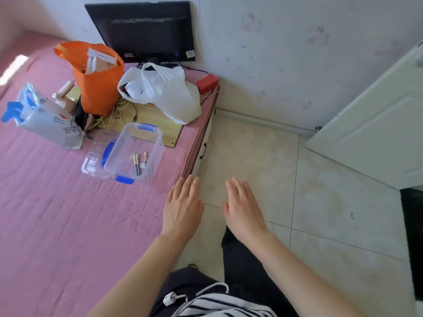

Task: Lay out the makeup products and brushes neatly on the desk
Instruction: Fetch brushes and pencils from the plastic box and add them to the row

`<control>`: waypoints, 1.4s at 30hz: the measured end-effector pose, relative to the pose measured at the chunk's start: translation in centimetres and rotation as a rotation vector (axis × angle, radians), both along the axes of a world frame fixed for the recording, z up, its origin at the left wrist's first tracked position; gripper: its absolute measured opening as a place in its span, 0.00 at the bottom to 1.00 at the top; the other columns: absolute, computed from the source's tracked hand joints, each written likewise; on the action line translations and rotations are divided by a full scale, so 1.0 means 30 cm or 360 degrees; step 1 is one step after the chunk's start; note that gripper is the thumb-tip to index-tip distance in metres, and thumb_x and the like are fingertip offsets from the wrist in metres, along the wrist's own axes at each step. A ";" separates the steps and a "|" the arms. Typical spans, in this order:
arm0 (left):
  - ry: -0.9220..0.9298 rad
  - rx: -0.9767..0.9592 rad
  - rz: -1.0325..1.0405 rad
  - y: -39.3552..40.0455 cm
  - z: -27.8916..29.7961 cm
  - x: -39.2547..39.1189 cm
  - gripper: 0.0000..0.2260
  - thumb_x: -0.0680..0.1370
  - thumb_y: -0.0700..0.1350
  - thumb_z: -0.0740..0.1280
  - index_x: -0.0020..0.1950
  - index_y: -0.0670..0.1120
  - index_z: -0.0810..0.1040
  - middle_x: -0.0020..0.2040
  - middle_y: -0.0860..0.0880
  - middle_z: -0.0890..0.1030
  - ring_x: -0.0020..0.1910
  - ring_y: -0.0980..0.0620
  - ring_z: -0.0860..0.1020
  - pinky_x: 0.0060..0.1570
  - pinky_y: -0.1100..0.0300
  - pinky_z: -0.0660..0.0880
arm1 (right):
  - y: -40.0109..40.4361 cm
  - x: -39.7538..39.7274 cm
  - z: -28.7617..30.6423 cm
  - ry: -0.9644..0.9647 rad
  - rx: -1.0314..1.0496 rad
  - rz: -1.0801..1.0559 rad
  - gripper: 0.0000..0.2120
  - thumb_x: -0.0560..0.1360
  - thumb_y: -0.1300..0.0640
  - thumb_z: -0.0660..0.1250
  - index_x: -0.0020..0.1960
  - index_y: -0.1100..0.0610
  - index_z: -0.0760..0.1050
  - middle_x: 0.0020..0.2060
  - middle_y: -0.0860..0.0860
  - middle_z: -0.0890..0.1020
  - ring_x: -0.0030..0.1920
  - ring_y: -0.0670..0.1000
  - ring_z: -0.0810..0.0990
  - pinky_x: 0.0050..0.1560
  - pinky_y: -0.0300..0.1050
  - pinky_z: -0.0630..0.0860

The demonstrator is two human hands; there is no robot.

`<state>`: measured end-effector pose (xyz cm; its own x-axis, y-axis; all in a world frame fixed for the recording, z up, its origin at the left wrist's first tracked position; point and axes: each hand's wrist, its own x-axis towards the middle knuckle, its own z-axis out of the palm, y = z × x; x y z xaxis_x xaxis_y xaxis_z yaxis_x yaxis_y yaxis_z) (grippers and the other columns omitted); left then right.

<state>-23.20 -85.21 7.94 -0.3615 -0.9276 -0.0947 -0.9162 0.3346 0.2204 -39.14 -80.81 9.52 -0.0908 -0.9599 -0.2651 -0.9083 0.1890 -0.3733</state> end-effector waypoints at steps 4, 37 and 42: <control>-0.0029 0.0028 0.0191 -0.093 0.004 -0.138 0.26 0.76 0.45 0.68 0.73 0.42 0.66 0.72 0.43 0.69 0.72 0.41 0.65 0.70 0.49 0.63 | -0.143 -0.153 0.014 0.0050 0.0017 0.0185 0.27 0.81 0.52 0.55 0.77 0.60 0.52 0.76 0.58 0.55 0.77 0.60 0.48 0.75 0.55 0.54; 0.0144 0.0205 0.1289 -0.680 -0.206 0.285 0.17 0.75 0.39 0.66 0.65 0.41 0.74 0.65 0.45 0.75 0.70 0.44 0.68 0.66 0.51 0.69 | -1.131 0.292 -0.169 0.0200 0.0214 0.1337 0.26 0.82 0.51 0.52 0.76 0.60 0.51 0.76 0.57 0.54 0.77 0.57 0.47 0.76 0.52 0.50; 0.0230 0.0269 0.1370 -0.774 -0.287 0.341 0.18 0.77 0.40 0.64 0.68 0.42 0.71 0.67 0.47 0.74 0.69 0.47 0.68 0.65 0.54 0.68 | -1.241 0.409 -0.271 0.0176 0.0307 0.1440 0.26 0.82 0.52 0.53 0.76 0.60 0.53 0.76 0.56 0.56 0.77 0.57 0.48 0.75 0.51 0.54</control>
<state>-12.98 -108.43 -0.67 0.4357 -0.8609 -0.2625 -0.7944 -0.5050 0.3376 -26.88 -118.04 1.38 0.6360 -0.6181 -0.4620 -0.7689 -0.5582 -0.3117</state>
